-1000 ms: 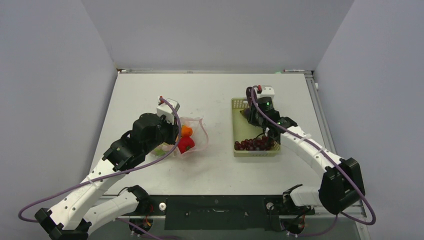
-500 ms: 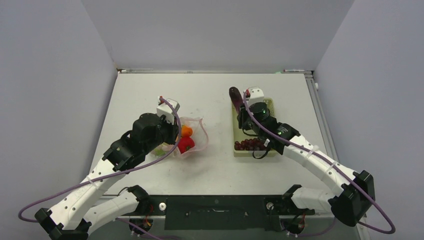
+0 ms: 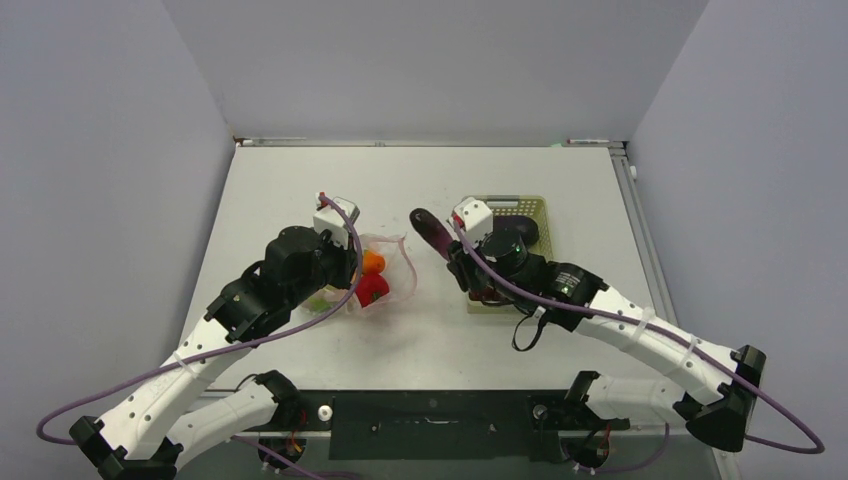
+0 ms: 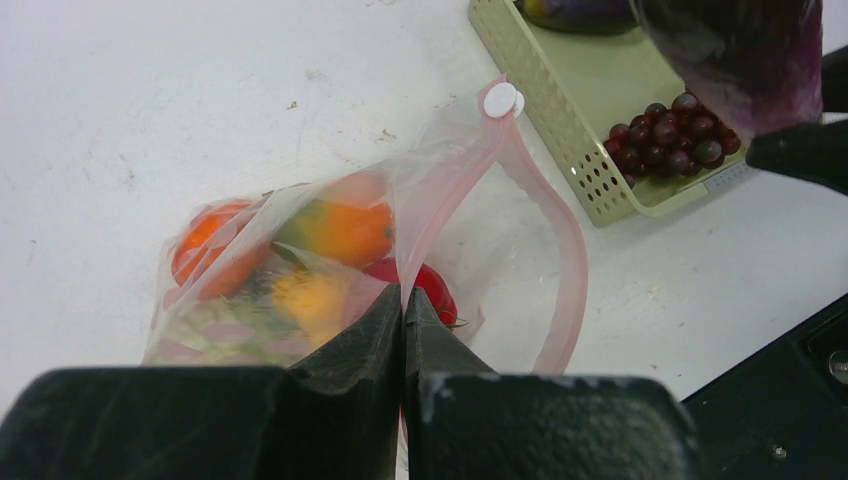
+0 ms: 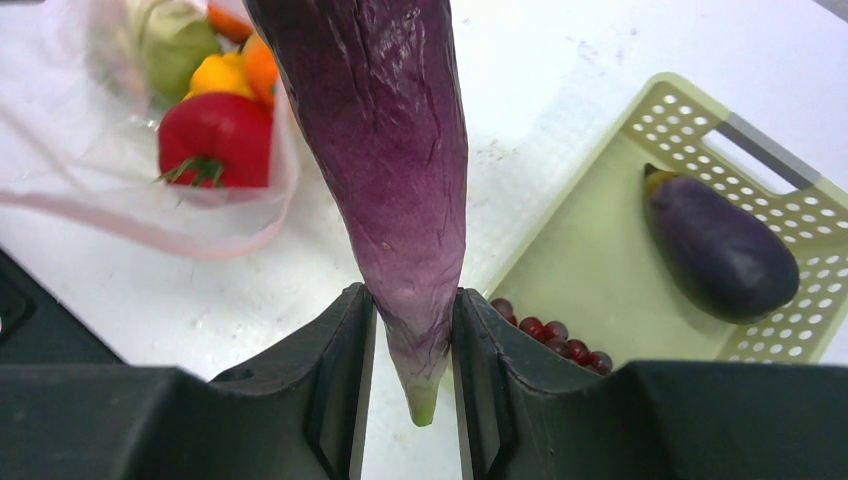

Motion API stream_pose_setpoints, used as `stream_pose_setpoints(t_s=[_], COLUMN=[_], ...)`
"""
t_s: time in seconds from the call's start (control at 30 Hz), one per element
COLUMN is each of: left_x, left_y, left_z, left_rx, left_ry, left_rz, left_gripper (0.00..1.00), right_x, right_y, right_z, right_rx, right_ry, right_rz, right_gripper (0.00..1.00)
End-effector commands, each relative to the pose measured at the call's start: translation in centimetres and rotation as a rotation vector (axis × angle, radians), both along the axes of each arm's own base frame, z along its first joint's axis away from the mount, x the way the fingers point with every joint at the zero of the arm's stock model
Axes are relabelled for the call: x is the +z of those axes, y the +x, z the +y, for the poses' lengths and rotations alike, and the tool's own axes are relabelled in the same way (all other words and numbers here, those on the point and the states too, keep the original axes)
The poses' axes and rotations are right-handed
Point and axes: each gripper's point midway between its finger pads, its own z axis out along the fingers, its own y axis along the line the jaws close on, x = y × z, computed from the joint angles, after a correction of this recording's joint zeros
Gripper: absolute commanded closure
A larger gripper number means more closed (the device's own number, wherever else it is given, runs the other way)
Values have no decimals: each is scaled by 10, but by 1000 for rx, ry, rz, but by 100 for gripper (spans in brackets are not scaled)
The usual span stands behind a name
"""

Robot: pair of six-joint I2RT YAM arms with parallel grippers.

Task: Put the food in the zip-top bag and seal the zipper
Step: Place the fake vegetable in the zipper food storage bag.

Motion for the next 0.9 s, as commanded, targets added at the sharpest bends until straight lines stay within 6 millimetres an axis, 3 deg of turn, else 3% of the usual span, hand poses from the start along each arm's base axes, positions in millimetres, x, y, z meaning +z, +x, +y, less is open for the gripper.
stream_pose_setpoints(t_s=[0.0,0.3,0.67,0.87], left_x=[14,14,15,16], left_y=[3,3,2,2], left_z=[-2,-2,-3,-3], left_rx=[2,3,-1,-4], left_ry=[-42,-43,-45,-49], left_rz=[-34,-34,-35,-38], left_gripper=[100,100,100,100], right_x=[7,-19,-27,-21], right_y=[-21,-54,-56,-55], right_z=[12,37,60,73], right_rx=[97,223,222,217], right_ry=[-65,-187,-266,-262], right_rz=[-10,40,58,56], right_gripper=[76,74,71,65])
